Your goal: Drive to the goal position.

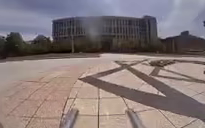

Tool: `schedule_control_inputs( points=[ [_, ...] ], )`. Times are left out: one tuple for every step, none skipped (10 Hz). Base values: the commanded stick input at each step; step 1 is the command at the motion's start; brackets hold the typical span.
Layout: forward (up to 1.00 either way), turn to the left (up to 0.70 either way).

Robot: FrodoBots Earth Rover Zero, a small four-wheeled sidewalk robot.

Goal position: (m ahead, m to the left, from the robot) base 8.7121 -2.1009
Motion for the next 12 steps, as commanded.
schedule_control_inputs(
  points=[
    [0.50,0.00],
    [0.50,0.00],
    [0.50,0.00],
    [0.50,0.00],
    [0.50,0.00],
    [0.50,0.00],
    [0.50,0.00],
    [0.50,0.00],
    [0.50,0.00],
    [0.50,0.00],
    [0.50,0.00],
    [0.50,0.00]
  ],
)
